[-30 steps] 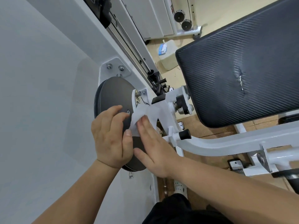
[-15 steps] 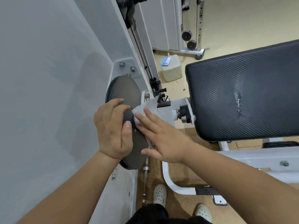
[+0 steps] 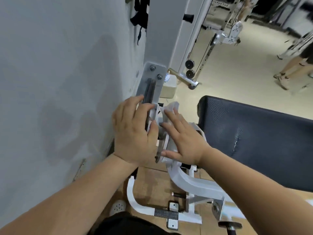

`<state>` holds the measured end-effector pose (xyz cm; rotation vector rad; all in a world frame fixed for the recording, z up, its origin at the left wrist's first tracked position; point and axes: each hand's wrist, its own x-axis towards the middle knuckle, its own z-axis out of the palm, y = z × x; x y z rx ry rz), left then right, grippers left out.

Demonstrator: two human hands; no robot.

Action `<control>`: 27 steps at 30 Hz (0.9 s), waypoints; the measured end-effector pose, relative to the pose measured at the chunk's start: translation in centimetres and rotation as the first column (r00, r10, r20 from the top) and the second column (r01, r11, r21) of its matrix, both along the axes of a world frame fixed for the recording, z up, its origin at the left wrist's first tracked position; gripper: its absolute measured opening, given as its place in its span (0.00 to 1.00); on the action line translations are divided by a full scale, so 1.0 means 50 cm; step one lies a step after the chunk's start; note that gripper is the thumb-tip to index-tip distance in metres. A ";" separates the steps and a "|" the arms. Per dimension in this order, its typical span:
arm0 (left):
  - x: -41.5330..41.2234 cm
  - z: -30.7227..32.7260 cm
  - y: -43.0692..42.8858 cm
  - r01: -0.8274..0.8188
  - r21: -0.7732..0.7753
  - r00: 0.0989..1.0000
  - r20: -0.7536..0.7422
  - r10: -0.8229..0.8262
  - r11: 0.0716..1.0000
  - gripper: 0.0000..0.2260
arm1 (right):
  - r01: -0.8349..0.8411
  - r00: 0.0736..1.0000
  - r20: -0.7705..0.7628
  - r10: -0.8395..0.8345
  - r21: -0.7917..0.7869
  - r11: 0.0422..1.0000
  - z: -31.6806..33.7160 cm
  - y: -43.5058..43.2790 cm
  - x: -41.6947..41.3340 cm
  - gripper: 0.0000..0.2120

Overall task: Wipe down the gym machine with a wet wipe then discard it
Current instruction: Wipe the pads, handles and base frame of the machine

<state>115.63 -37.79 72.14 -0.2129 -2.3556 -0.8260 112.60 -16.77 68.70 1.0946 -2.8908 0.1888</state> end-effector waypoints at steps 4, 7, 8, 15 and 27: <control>0.005 -0.036 -0.026 0.008 0.022 0.995 0.099 -0.010 1.000 0.19 | -0.099 0.995 -0.020 0.101 0.075 0.992 -0.016 0.002 0.053 0.40; 0.002 -0.046 -0.024 0.052 0.093 0.990 0.123 -0.064 0.994 0.23 | -0.020 0.999 0.048 0.019 0.039 0.999 0.006 0.010 0.012 0.41; 0.001 -0.048 -0.024 0.069 0.104 0.988 0.128 -0.083 0.992 0.24 | 0.059 0.993 0.100 -0.060 0.013 0.998 0.020 0.004 -0.012 0.44; -0.001 -0.054 -0.027 0.106 0.156 0.986 0.113 -0.125 0.982 0.25 | 0.275 0.952 0.177 -0.251 -0.124 0.953 0.019 -0.049 -0.017 0.54; 0.009 -0.047 -0.025 0.044 0.084 0.985 0.164 -0.057 0.996 0.27 | -0.114 0.988 -0.084 0.132 0.190 0.975 -0.167 -0.006 0.198 0.46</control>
